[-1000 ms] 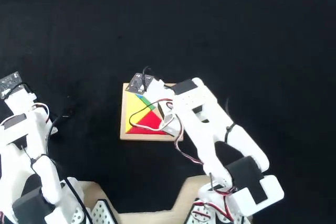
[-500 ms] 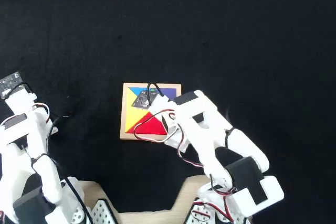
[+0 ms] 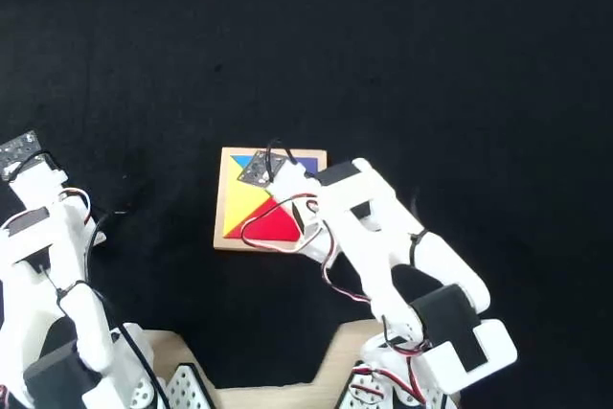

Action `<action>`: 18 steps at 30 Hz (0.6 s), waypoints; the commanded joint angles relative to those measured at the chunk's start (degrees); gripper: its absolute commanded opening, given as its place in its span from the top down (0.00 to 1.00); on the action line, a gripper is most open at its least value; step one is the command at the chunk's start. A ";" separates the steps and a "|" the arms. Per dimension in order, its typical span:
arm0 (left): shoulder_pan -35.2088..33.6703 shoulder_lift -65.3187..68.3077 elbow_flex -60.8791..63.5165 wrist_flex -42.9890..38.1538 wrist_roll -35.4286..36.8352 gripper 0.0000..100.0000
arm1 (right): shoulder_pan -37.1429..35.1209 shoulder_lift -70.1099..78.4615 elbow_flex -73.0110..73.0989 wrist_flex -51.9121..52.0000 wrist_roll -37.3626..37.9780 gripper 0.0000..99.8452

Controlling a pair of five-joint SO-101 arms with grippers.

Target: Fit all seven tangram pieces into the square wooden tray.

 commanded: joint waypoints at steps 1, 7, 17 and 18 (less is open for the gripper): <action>0.75 -0.79 -0.22 -0.53 -0.18 0.97 | 0.53 -0.31 -4.44 -1.14 -0.53 0.84; 0.57 -0.79 -0.22 -0.53 -0.18 0.97 | 0.62 -0.31 -5.67 -1.76 -0.53 0.84; 0.57 -0.79 -0.22 -0.44 -0.18 0.97 | 2.29 -0.31 -5.49 -3.87 -0.53 0.84; 0.57 -0.79 -0.22 -0.44 -0.18 0.97 | 2.81 -0.57 -5.49 -3.69 -0.53 0.84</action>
